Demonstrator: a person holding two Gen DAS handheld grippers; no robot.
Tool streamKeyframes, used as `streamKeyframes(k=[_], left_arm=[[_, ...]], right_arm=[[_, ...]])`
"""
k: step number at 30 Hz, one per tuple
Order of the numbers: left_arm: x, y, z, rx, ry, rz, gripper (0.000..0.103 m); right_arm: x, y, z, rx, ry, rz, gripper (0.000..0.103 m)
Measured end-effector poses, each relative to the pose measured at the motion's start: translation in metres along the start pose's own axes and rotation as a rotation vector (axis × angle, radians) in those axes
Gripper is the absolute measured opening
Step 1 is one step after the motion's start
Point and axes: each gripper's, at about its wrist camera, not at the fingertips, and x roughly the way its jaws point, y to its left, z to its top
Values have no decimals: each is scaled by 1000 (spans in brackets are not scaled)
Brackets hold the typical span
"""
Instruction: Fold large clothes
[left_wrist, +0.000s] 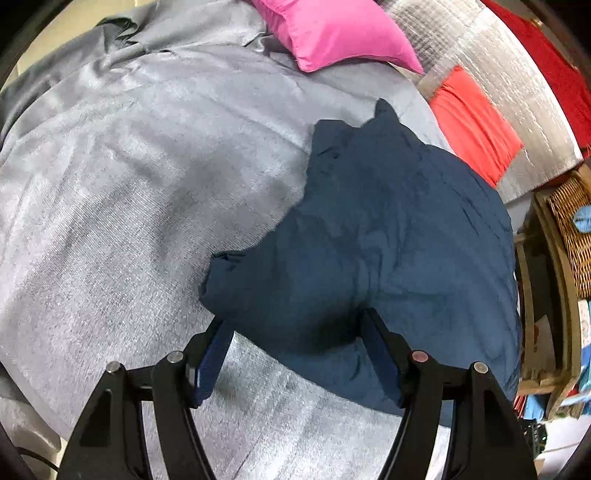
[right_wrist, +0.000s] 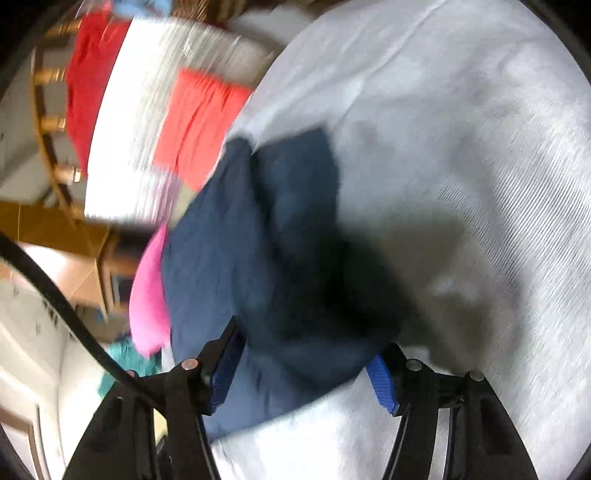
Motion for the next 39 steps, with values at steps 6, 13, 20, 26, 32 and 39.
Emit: streamKeyframes(k=[6,13,20,26,32,39], left_arm=[[2,-13,6,50,-58,37,64],[1,-25,4,99,-82,102,68],[4,-18,7,102,-67,154,86],[-44,-29,0,196,-305,253,86],[-51,-55,-15,336,-368,312,86],[-44,-68,-22,420,-382,351,86]], right_arm=[[-7,32,-2,-175,-85,-51,45],[-18,64,-12,-341,-163,-114,42],[-13,25,-10,-256,-76,-189,60],[-61,44,-7,-289,-196,-227,66],[-65,82,-21,-446,-227,-147,61],[-3,63,-32,-463,-50,-255,56]])
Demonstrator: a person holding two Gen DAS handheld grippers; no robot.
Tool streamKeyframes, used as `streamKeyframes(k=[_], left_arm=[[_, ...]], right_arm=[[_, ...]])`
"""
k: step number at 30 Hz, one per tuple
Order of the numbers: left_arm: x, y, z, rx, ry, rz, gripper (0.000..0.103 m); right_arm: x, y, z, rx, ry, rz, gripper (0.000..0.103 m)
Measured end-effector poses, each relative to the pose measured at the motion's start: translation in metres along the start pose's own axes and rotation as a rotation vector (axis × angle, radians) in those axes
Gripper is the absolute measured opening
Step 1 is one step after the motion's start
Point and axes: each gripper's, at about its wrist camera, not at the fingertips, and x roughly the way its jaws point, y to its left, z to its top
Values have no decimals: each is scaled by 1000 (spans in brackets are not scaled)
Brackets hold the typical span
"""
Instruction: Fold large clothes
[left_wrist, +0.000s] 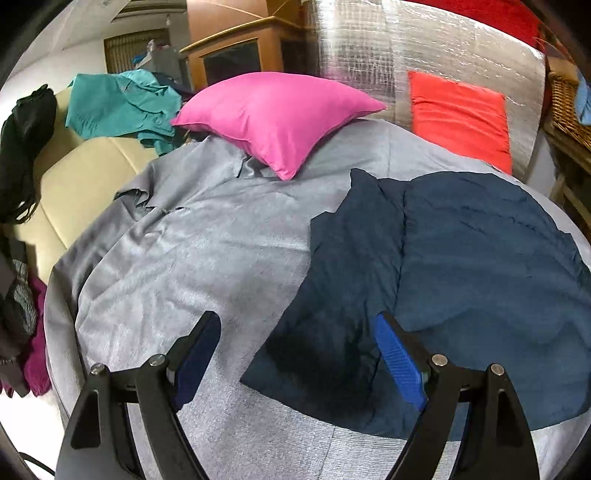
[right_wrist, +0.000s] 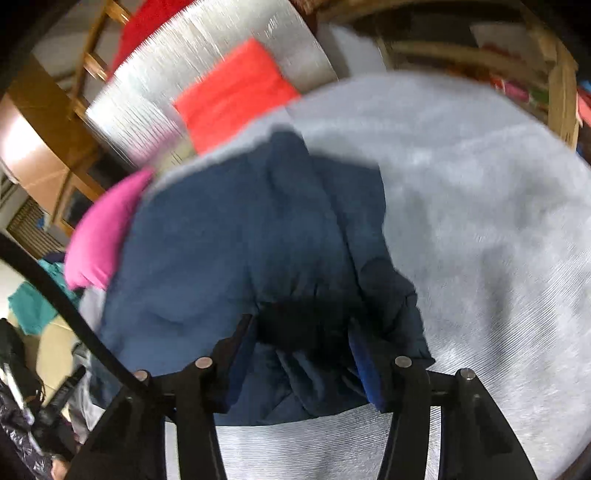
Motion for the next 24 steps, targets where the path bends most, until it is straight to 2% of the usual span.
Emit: streamKeyframes(k=[5,9,12,17,21,24], left_arm=[[4,-6,2,17,-12,-1,86],[1,-11,1,24,-22,-12,86],[-1,-17,1,40,-34,-19,86],[-6,-26,0,59,-52,-49,86],[-10,-36,-1,82,-61,-73,86],[-15,-44,-3,102,-74,-88,86]], right_arm=[[-12,6,7,-24,-7,-9,55],[-38,16,16,-49,-133,19,55],[-39,30,26,-85,-169,38,55],[-19,48,24,-148,-112,40,55],[22,44,17,-142,23,-12,56],[27,43,11,-163,5,-23,56]])
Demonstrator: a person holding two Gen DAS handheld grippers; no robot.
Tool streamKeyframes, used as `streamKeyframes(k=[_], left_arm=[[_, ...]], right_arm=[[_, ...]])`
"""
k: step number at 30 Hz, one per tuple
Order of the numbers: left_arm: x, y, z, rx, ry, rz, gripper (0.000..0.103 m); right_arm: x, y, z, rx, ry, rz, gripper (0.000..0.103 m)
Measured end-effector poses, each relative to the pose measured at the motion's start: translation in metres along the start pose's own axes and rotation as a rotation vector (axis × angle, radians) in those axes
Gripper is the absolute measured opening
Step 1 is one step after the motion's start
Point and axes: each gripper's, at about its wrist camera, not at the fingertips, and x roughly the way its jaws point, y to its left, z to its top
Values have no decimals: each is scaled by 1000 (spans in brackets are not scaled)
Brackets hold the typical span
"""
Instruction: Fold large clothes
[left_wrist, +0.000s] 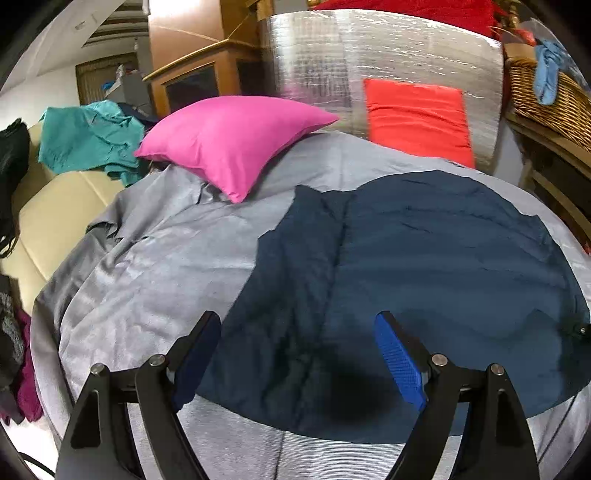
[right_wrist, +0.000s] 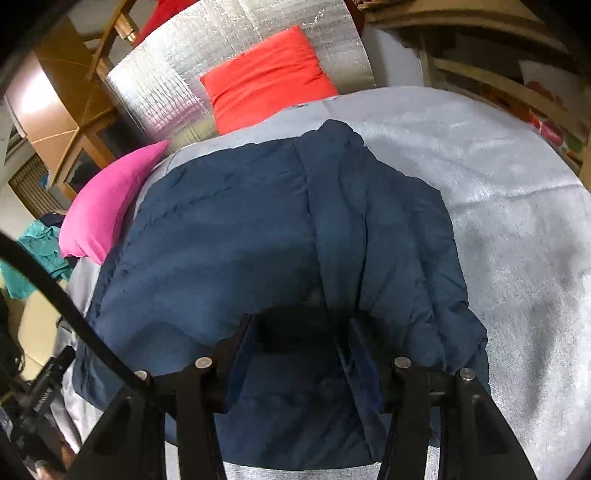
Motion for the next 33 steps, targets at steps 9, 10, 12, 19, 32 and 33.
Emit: streamKeyframes(k=[9,10,12,19,32,33], left_arm=[[-5,-18,0,29,-15,-24,86],[-5,-20,0,30,-14,-26,86],[-4,-21,1,30,-15,-30,86],[9,-24,5,50,8,-8,86],[96,31,12,-135,220,75,87],[96,31,13,-128,213,79,87]], right_arm=[[4,-5,1,-14,7,15,56],[2,-3,2,-16,7,14,56],[1,-4,2,-17,9,19,56],[-6,-4,12,7,10,56,56],[54,-17,85,77,12,8,52],[58,-19,86,83,19,13,52]])
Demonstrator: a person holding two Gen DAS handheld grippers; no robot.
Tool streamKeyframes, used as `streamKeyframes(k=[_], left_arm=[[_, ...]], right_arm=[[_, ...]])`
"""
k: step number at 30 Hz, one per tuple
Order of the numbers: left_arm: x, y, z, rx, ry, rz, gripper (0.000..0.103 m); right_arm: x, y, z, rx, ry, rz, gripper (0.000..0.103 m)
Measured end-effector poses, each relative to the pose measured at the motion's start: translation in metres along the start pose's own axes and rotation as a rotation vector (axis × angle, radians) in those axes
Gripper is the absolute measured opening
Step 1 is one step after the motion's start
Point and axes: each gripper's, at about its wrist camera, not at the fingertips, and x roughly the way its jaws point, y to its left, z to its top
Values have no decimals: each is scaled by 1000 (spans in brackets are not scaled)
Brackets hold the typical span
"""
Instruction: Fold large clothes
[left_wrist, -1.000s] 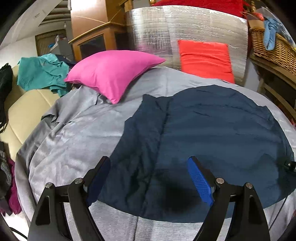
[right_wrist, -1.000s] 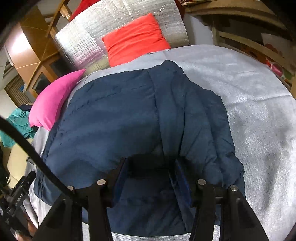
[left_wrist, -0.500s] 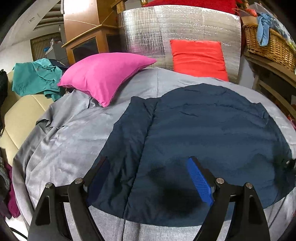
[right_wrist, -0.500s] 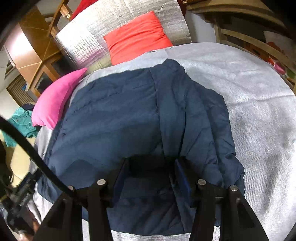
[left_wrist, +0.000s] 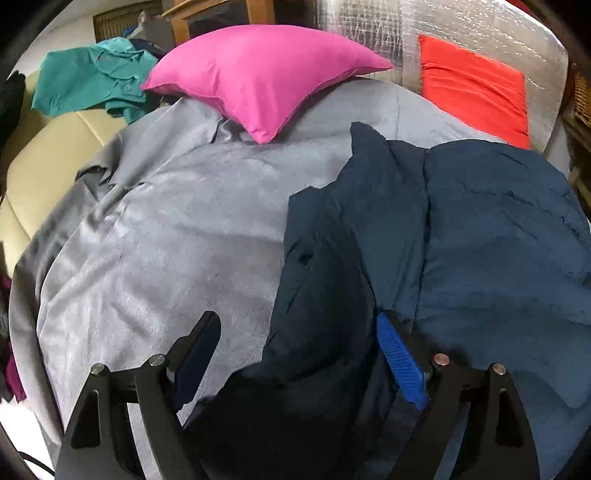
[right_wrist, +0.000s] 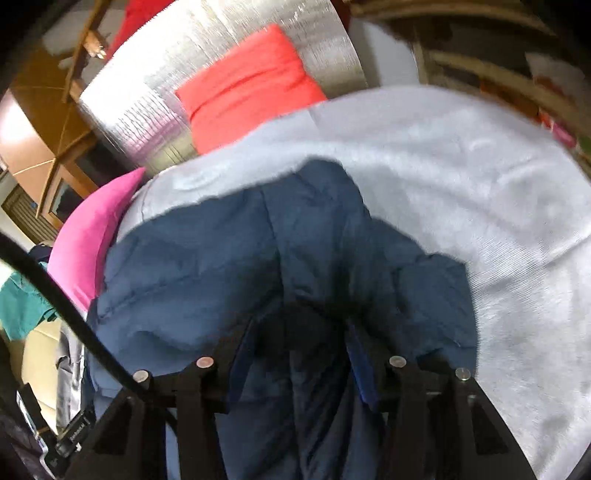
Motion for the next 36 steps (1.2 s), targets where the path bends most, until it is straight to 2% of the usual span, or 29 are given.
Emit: streamKeyframes(k=[2,4,8,9,10,12,14,16,18,21,27,31,34,36], left_arm=[[-2,0,3,4,2,0,87],[-6,6,6,-36,-4,-12,87],[-20,16,11,-100,-81,-5,87],[-15,16,12,-94,-77,13,87],[-7,13,11,-75,-41,28,87],[4,10,9,-57,6,12,87],[2,9,8,-45,-2,19,87],[-4,10,8,-39,-17,16,87],[-10,13,7,-53,-31,-1,87],[-18,16,8,-61,-57,-15,87],[-40,7,2,8,-125,-16,87],[-49,-1,-3,64,-168,-5,87],[-55,-4,-6,81,-182,-16,87],[-57,-4,-7,88,-188,-16,87]], right_arm=[[-2,2,5,3,4,3,51],[-9,0,15,35,-22,47,53],[-8,-2,35,89,-74,58,58],[-1,-2,37,87,-59,54,58],[12,-2,38,85,-17,37,58],[35,-8,36,104,79,20,59],[31,-5,37,88,76,15,58],[15,-5,34,96,55,55,58],[-6,-10,26,88,16,94,59],[-38,-21,5,56,-27,99,61],[-87,-26,-55,-40,-70,104,61],[-88,-23,-83,-86,-47,94,60],[-70,-19,-98,-129,1,35,61],[-67,-15,-100,-145,-8,11,62]])
